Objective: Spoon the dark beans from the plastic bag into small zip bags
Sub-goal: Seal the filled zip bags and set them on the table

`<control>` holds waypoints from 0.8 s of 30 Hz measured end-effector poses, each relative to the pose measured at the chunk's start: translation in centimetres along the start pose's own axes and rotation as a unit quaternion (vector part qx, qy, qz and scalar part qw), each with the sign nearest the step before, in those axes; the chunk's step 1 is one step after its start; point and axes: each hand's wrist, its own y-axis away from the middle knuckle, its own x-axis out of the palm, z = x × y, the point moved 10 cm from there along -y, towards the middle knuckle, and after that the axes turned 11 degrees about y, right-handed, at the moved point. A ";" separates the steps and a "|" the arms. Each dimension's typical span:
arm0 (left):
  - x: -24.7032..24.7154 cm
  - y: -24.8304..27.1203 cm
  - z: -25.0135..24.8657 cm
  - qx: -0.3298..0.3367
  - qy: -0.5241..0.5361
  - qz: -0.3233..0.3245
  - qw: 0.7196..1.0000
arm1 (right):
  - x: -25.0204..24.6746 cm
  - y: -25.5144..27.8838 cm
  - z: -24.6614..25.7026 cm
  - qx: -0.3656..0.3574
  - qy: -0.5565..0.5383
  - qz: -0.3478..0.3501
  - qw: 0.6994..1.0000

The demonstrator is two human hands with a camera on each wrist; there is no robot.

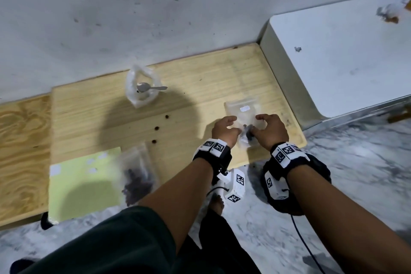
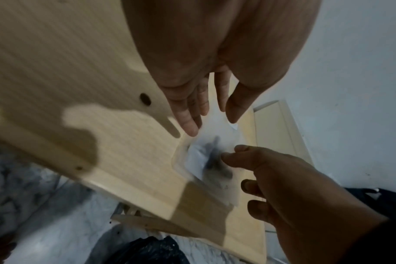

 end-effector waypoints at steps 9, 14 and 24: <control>-2.8 1.5 -0.9 0.015 0.009 -0.009 1.000 | -0.2 3.0 2.4 -0.060 -0.046 -0.080 0.994; -9.7 4.7 -2.5 0.053 0.069 -0.011 0.996 | 3.3 8.4 9.8 -0.164 -0.145 -0.052 0.974; -34.0 11.5 0.2 0.111 0.009 -0.211 0.971 | 16.2 19.0 22.1 -0.226 -0.011 0.170 0.959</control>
